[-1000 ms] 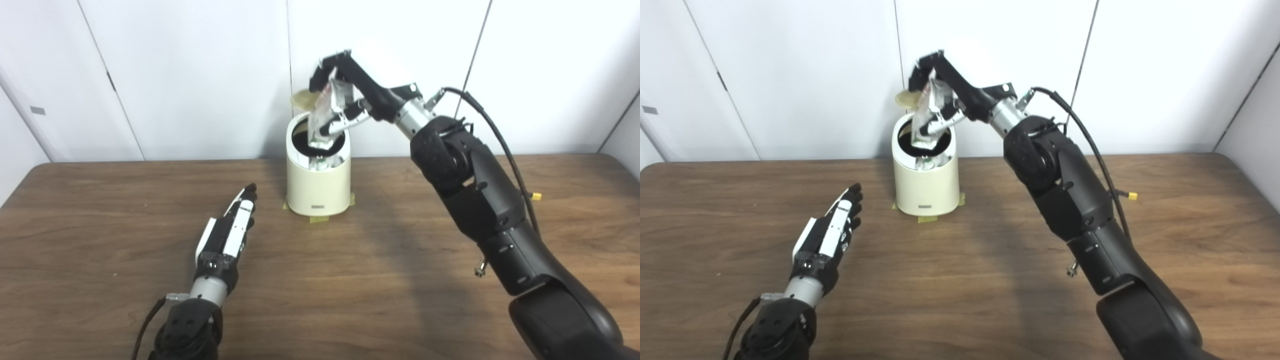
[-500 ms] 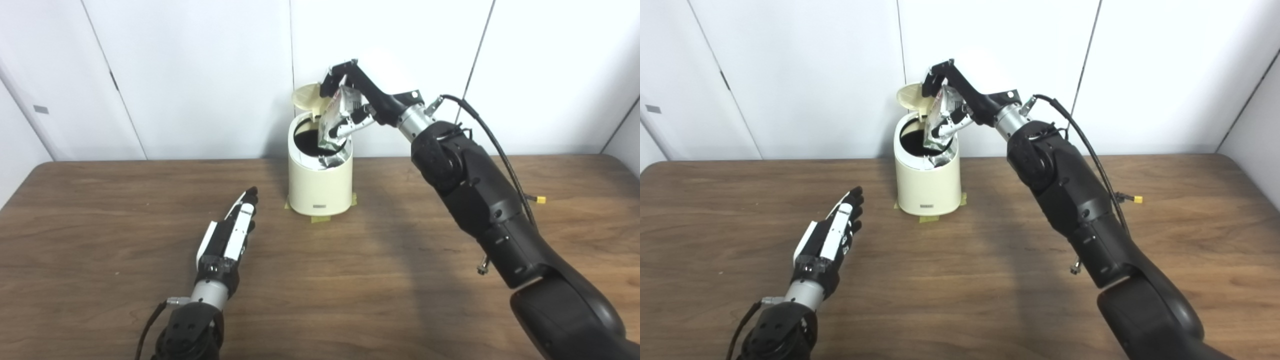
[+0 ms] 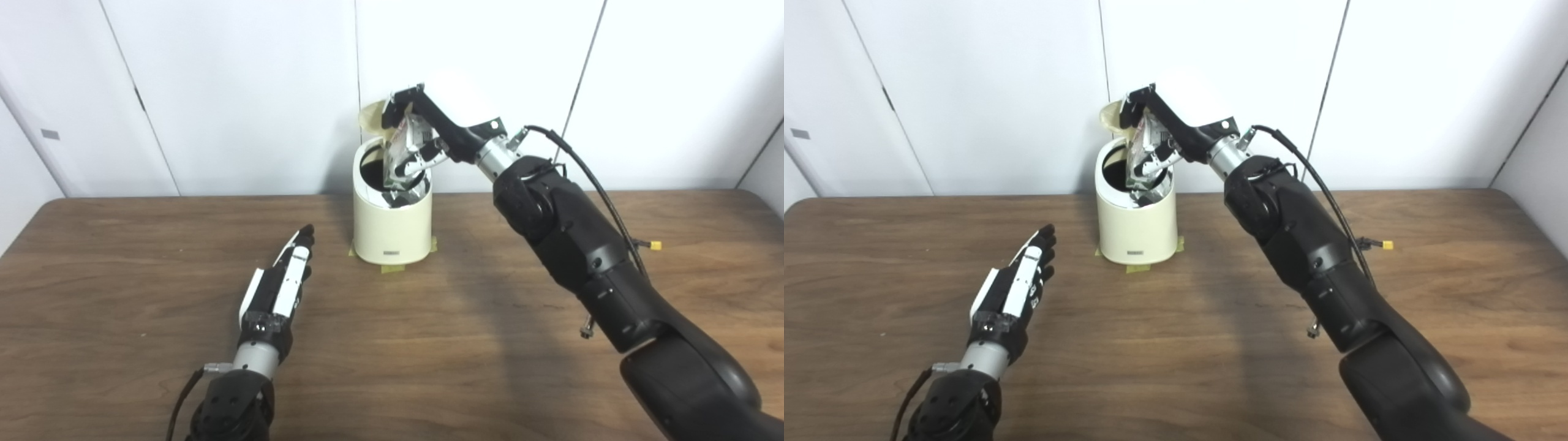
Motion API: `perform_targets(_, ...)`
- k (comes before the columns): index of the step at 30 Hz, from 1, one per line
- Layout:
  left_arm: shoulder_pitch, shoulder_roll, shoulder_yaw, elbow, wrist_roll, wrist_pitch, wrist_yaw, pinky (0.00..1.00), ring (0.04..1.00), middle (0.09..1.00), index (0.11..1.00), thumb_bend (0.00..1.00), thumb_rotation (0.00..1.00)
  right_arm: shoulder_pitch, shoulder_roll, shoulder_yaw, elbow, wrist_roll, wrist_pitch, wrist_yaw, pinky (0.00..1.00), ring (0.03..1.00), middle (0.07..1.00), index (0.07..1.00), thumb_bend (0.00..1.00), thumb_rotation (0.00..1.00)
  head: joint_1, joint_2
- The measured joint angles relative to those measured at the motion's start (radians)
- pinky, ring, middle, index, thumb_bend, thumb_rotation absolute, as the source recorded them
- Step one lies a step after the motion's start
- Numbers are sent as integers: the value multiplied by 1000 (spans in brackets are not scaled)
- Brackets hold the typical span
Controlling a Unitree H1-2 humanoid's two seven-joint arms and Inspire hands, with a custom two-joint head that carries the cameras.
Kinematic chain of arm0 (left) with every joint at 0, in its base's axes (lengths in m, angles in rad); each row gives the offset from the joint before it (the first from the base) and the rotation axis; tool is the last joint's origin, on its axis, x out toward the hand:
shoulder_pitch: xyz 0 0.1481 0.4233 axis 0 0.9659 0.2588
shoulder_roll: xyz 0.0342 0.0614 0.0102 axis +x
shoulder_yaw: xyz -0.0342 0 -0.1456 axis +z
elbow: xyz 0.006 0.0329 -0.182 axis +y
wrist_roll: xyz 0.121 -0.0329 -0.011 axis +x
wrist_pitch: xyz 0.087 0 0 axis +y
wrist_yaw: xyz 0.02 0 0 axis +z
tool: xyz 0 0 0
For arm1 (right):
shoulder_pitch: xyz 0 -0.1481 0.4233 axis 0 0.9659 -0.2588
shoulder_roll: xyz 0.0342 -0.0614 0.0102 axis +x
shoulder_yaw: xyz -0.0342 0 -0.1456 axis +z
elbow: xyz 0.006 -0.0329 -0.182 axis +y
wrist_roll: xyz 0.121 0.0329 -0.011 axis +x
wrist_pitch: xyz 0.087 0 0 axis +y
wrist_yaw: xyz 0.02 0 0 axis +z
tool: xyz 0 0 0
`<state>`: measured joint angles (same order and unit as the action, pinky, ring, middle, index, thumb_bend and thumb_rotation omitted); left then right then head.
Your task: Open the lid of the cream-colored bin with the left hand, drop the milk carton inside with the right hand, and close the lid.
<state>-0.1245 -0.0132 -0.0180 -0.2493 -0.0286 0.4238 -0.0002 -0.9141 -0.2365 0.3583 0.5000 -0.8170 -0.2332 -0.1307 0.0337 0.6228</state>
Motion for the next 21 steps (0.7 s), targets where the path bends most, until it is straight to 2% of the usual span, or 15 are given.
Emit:
perform_targets(2,0,0,-1,-2,1,0,0,1000,1000,976,954,437,886,1,0,6,-13,-24,20,6,259,431,445,535,512,0,0,2)
perform_targets(3,0,0,-1,-2,2,0,0,1000,1000,976,956,432,888,2,1,8,-20,-36,34,8,172,300,458,513,523,0,0,2)
perform_targets(4,0,0,-2,-2,2,0,0,1000,1000,978,958,430,882,2,2,9,-28,-45,45,11,136,256,446,523,524,2,0,3)
perform_targets(5,0,0,-3,-2,3,0,0,1000,1000,979,958,431,879,2,3,9,-35,-50,56,17,146,279,527,509,524,69,0,3)
perform_targets(6,0,0,-5,-2,3,0,0,1000,1000,980,961,436,877,2,4,9,-38,-52,66,22,172,312,610,585,795,87,0,3)
perform_targets(7,0,1,-6,-2,3,0,0,1000,1000,982,963,439,871,2,6,10,-42,-53,69,29,211,357,650,621,896,97,0,3)
perform_targets(9,0,1,-6,-2,3,0,-1,1000,1000,982,967,435,850,3,9,11,-48,-61,79,41,570,678,739,667,980,162,0,3)
perform_targets(10,1,1,-6,-2,3,0,-1,1000,1000,983,969,434,845,4,8,11,-53,-69,89,46,647,746,761,680,991,183,0,3)
perform_targets(12,2,4,-7,-2,3,0,-2,1000,1000,988,973,406,839,4,6,10,-62,-78,116,51,718,809,791,696,1000,232,0,3)
perform_targets(14,3,9,-8,-2,2,0,-5,1000,1000,992,975,363,833,4,1,9,-70,-82,127,51,728,827,805,700,1000,266,0,3)
perform_targets(18,3,14,-15,-2,3,0,-9,1000,1000,997,973,302,833,5,1,6,-73,-80,146,52,698,818,811,691,1000,308,-5,0)
perform_targets(20,4,18,-21,-2,4,0,-9,1000,1000,999,973,287,827,6,1,5,-77,-75,148,52,646,763,773,665,1000,293,-5,0)
perform_targets(21,5,19,-22,-2,4,0,-10,1000,1000,1000,978,282,813,6,1,4,-79,-73,148,51,602,712,722,639,1000,269,-8,0)
